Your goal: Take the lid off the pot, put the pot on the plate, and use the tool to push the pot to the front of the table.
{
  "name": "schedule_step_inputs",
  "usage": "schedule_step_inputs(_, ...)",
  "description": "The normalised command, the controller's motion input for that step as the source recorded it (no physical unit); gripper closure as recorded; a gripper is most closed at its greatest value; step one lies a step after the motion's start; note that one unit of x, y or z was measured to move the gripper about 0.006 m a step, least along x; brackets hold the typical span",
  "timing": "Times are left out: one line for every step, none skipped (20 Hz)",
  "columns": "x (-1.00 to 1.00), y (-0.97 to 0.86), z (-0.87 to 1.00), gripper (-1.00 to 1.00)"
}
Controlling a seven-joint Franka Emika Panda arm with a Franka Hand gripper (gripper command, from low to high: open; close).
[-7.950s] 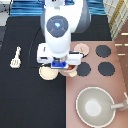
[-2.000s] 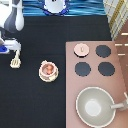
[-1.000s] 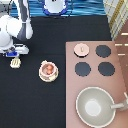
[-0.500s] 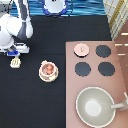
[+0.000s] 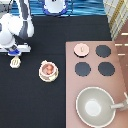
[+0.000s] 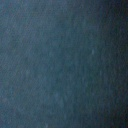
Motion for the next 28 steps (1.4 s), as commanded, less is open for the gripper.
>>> schedule_step_inputs(-0.88,0.08,0.91,1.00)
schedule_step_inputs(-0.83,0.29,0.91,1.00)
schedule_step_inputs(-0.79,0.37,0.91,1.00)
schedule_step_inputs(-0.75,0.49,0.92,1.00)
schedule_step_inputs(-0.73,0.50,0.92,1.00)
schedule_step_inputs(-0.71,0.50,0.92,1.00)
schedule_step_inputs(-0.69,0.53,0.92,1.00)
schedule_step_inputs(-0.67,0.53,0.90,1.00)
schedule_step_inputs(-0.64,0.58,0.89,1.00)
schedule_step_inputs(-0.55,0.62,0.81,1.00)
schedule_step_inputs(-0.38,0.65,0.69,1.00)
schedule_step_inputs(-0.31,0.68,0.66,1.00)
schedule_step_inputs(-0.25,0.69,0.63,1.00)
schedule_step_inputs(-0.22,0.70,0.63,1.00)
schedule_step_inputs(-0.17,0.71,0.60,1.00)
schedule_step_inputs(-0.09,0.71,0.57,1.00)
schedule_step_inputs(-0.04,0.72,0.56,1.00)
schedule_step_inputs(0.00,0.73,0.55,1.00)
schedule_step_inputs(0.00,0.74,0.54,1.00)
schedule_step_inputs(0.00,0.76,0.51,1.00)
schedule_step_inputs(0.00,0.78,0.47,1.00)
schedule_step_inputs(0.00,0.80,0.43,1.00)
schedule_step_inputs(0.00,0.80,0.42,1.00)
schedule_step_inputs(0.00,0.82,0.36,1.00)
schedule_step_inputs(0.00,0.83,0.29,1.00)
schedule_step_inputs(0.00,0.87,0.15,1.00)
schedule_step_inputs(0.00,0.89,0.00,1.00)
schedule_step_inputs(-0.02,0.91,0.00,1.00)
